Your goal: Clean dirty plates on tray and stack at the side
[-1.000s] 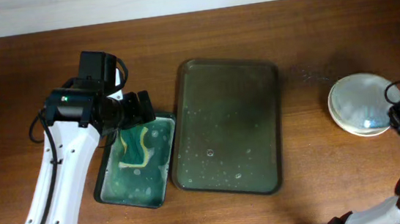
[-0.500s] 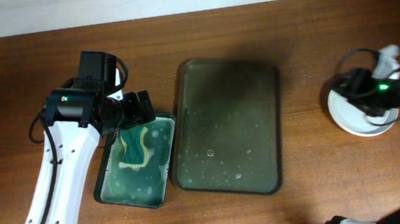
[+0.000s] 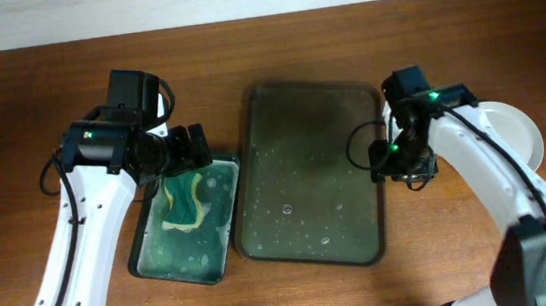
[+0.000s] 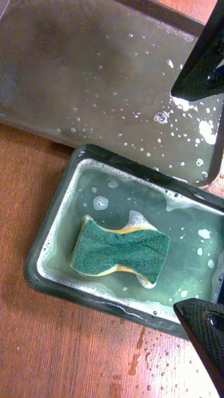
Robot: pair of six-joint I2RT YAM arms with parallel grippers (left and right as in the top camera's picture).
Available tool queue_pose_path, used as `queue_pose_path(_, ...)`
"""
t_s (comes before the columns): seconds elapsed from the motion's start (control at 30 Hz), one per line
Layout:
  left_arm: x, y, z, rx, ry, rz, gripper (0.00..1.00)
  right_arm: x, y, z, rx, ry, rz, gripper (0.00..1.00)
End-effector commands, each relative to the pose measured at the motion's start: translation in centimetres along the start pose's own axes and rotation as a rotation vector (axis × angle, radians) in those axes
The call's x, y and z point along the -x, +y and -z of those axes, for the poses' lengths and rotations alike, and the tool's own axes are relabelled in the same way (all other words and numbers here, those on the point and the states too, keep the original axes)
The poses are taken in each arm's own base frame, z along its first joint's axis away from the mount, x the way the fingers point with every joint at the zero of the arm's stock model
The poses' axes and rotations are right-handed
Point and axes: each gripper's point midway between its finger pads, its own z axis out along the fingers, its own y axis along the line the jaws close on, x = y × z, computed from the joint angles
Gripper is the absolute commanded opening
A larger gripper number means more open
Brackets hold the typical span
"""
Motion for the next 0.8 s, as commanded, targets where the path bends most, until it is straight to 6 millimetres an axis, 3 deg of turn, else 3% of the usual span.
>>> queue_pose_path(0.0,0.2,-0.1,0.4,-0.01,-0.011,-0.005,1.0,-1.4,-1.1,-2.6,-0.055,0.102,0.011,0.59)
queue_pose_path(0.17,0.1,-0.1,0.4,-0.01,-0.01,-0.005,1.0,-2.9,-1.4,-4.9,-0.046,0.172,0.044,0.54)
queue_pose_path(0.33,0.1,0.0,0.4,-0.01,-0.01,-0.005,1.0,-3.3,-1.5,-6.8,-0.033,0.159,0.047,0.36)
queue_pose_path(0.43,0.2,-0.1,0.4,-0.01,-0.011,-0.005,1.0,-3.8,-0.8,-7.7,0.02,0.161,0.05,0.33)
queue_pose_path(0.5,0.1,-0.1,0.4,-0.01,-0.01,-0.005,0.99,-3.7,-0.7,-8.8,0.036,0.137,0.053,0.25)
queue_pose_path(0.63,0.2,-0.1,0.4,-0.01,-0.011,-0.005,0.99,-3.6,-0.9,-9.3,0.038,0.125,0.068,0.11)
queue_pose_path(0.7,0.2,-0.1,0.4,-0.01,-0.011,-0.005,1.0,-3.1,-2.1,-9.3,-0.014,0.103,0.059,0.04)
queue_pose_path(0.77,0.1,-0.1,0.4,-0.01,-0.01,-0.005,1.0,-2.7,-4.0,-9.2,-0.1,0.087,0.047,0.04)
